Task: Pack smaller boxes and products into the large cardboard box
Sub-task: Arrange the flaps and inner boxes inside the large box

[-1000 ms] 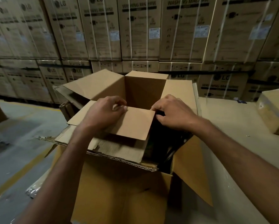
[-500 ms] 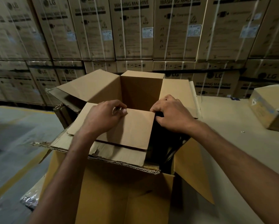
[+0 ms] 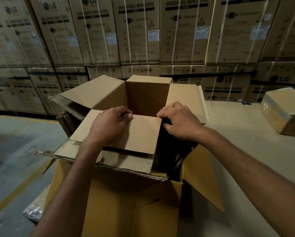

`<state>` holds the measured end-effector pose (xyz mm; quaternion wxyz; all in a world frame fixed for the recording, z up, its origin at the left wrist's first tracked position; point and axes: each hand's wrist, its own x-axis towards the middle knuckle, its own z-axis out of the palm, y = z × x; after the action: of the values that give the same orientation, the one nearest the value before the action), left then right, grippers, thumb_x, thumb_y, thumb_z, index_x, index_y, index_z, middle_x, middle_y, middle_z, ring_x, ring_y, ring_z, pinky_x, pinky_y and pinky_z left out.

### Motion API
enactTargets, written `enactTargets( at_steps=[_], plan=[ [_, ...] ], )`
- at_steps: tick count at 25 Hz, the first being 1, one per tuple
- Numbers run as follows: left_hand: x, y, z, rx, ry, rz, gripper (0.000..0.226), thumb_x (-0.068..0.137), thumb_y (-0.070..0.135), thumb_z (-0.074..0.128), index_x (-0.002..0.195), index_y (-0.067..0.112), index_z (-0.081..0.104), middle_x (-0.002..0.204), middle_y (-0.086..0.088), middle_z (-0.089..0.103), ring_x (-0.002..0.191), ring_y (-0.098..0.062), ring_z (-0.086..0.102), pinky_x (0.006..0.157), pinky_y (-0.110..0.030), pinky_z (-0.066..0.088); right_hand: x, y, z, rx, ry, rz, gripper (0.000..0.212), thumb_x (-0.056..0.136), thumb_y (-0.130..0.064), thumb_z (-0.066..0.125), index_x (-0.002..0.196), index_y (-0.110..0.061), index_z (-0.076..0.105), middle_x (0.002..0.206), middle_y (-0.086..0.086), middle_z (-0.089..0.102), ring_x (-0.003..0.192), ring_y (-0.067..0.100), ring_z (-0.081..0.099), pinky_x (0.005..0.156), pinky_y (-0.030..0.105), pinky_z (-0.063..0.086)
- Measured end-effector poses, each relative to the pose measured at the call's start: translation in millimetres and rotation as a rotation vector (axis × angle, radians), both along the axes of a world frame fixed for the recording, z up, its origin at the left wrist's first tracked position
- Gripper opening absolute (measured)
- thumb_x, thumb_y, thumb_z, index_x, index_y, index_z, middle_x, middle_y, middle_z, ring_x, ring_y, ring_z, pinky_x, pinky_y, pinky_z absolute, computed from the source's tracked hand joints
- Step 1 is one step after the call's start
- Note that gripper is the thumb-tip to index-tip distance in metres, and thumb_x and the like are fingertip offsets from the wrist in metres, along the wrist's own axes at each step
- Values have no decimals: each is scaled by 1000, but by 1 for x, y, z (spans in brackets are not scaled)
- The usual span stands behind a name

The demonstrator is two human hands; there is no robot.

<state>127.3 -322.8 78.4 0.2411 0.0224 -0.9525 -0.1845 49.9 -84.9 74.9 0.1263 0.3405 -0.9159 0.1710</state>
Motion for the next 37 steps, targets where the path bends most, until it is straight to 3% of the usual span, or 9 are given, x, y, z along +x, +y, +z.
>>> enactTargets(
  at_steps=[9,17,21,25,28,30,33,35,37],
  plan=[
    [8,3,4,-9,-27,-20,29,104,43,52,125,32,69,120,10,71,106,-11,62,76,-30,42,0,0,1,-40,-25,-37,24,102,-27,59,120,-37,72,128,-8,60,122,15,45,94,35,40],
    [8,0,11,-30,-81,-38,31,104,44,52,127,34,69,124,10,70,98,-4,51,75,-30,40,-7,3,8,-11,-135,-1,20,101,-33,61,117,-40,72,130,-8,61,124,15,45,100,42,45],
    [17,4,20,40,-14,-87,26,98,46,62,116,33,74,113,13,73,102,-6,62,80,-33,51,2,9,22,-252,-296,51,24,94,-14,70,107,-33,76,127,-6,67,119,13,58,96,33,50],
    [28,24,35,58,45,-178,27,98,43,64,118,28,74,111,13,73,104,-3,66,82,-27,52,13,19,24,-444,-80,-139,25,92,-17,68,92,-42,72,120,-9,71,106,8,64,85,29,54],
    [25,46,40,-25,29,-242,38,98,52,60,125,27,71,118,13,73,105,-2,65,86,-30,55,16,34,17,-528,51,-415,18,90,-21,69,105,-31,74,123,0,70,90,9,61,67,21,44],
    [19,61,38,-78,-30,-281,49,97,57,58,134,26,65,129,11,69,115,-4,63,93,-31,54,14,43,14,-532,-5,-517,23,86,-22,69,108,-28,72,111,1,70,96,19,63,71,27,46],
    [8,77,34,-147,-116,-299,56,95,59,58,139,25,60,133,6,67,117,-10,63,93,-35,55,13,50,16,-566,-153,-556,25,84,-19,71,108,-25,72,94,-6,63,84,16,61,69,30,49],
    [2,82,30,-186,-148,-283,56,94,61,59,138,25,61,127,4,70,108,-12,66,86,-35,56,12,50,18,-634,-153,-508,24,85,-16,70,107,-24,72,97,-7,63,78,11,60,73,33,57],
    [1,83,29,-190,-172,-268,54,95,60,59,136,25,62,124,5,71,105,-12,66,83,-33,55,10,46,24,-767,-125,-429,26,86,-14,69,111,-24,68,113,-5,65,88,11,63,80,37,60]
  ],
)
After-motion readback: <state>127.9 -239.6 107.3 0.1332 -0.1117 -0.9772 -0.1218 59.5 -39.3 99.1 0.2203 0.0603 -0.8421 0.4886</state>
